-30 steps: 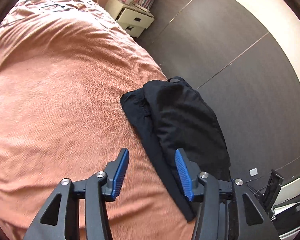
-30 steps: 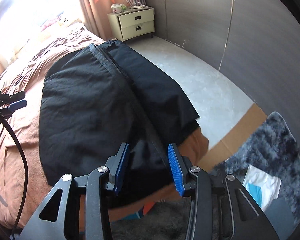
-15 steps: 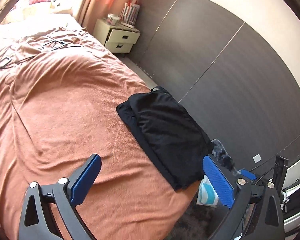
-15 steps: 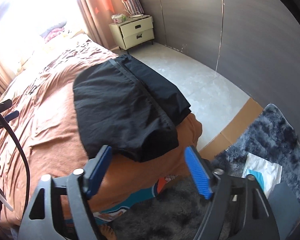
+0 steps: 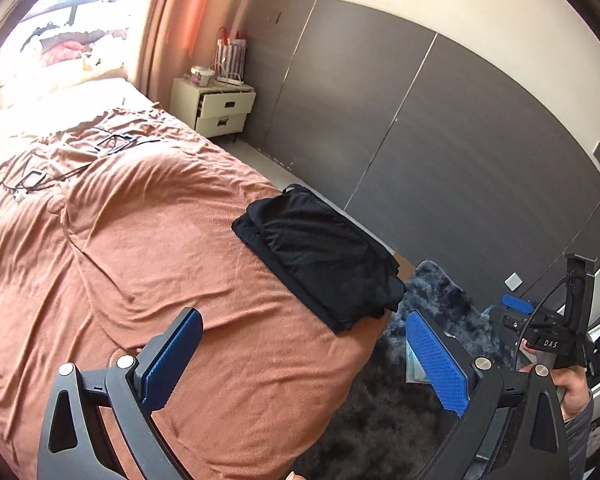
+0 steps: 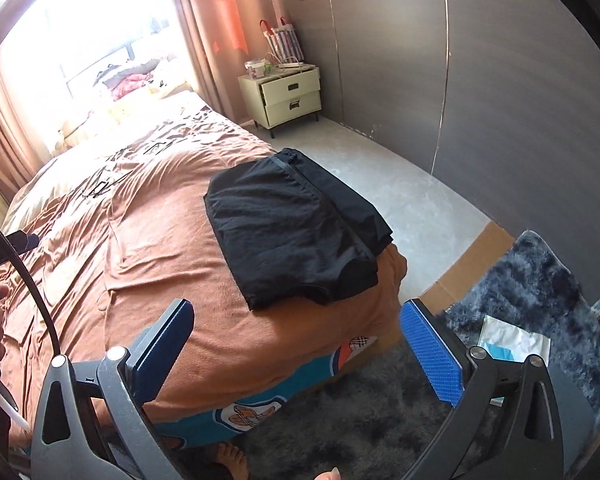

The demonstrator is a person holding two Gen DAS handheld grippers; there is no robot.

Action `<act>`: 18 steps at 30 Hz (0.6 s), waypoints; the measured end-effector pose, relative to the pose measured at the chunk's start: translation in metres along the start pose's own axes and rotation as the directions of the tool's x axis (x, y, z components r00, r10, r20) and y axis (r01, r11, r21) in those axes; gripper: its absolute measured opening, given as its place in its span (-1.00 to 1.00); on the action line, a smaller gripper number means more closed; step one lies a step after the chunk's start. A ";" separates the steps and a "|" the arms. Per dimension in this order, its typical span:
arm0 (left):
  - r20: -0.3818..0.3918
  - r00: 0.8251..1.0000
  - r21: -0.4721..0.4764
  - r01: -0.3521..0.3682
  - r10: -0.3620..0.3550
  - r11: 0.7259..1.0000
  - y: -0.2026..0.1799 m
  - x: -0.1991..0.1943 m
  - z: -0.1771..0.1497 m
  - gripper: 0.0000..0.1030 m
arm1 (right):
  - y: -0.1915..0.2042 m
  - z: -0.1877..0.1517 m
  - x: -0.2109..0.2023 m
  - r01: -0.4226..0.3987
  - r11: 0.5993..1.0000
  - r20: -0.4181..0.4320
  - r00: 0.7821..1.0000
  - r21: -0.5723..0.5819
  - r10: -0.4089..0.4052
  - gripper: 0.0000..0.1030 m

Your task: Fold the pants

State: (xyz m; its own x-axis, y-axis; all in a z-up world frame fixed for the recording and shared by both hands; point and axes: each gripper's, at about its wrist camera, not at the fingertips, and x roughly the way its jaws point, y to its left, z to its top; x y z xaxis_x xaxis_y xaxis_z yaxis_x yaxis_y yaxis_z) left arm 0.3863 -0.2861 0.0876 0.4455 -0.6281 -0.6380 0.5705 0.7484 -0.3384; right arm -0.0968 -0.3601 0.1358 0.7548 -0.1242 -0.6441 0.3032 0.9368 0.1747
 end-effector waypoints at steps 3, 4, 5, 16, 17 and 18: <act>0.022 1.000 0.022 -0.002 0.002 1.000 -0.003 -0.024 -0.007 0.99 | 0.009 -0.007 -0.019 0.001 1.000 0.017 1.000 -0.007 -0.001 1.00; 0.030 0.999 0.030 -0.011 0.010 0.999 -0.004 -0.033 -0.010 0.99 | 0.012 -0.010 -0.024 0.013 1.000 0.021 1.000 -0.014 -0.013 1.00; 0.040 0.999 0.040 -0.020 0.019 0.999 -0.005 -0.041 -0.012 0.99 | 0.017 -0.013 -0.030 0.024 0.999 0.024 0.999 -0.023 -0.024 1.00; 0.154 0.986 0.058 -0.073 0.063 0.996 -0.004 -0.140 -0.052 0.99 | 0.054 -0.040 -0.081 0.001 0.998 0.076 0.997 -0.068 0.004 1.00; 0.166 0.984 0.056 -0.081 0.071 0.995 -0.003 -0.147 -0.056 0.99 | 0.055 -0.042 -0.084 0.001 0.997 0.079 0.997 -0.072 0.004 1.00; 0.176 0.981 0.055 -0.090 0.079 0.994 -0.002 -0.155 -0.061 0.99 | 0.058 -0.044 -0.088 0.001 0.997 0.084 0.996 -0.075 0.005 1.00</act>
State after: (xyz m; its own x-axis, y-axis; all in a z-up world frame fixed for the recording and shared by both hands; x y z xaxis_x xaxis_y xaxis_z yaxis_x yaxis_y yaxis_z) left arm 0.2742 -0.1770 0.1444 0.6034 -0.5949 -0.5310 0.5652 0.7888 -0.2415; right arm -0.1713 -0.2805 0.1694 0.8028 -0.1462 -0.5781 0.2595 0.9585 0.1179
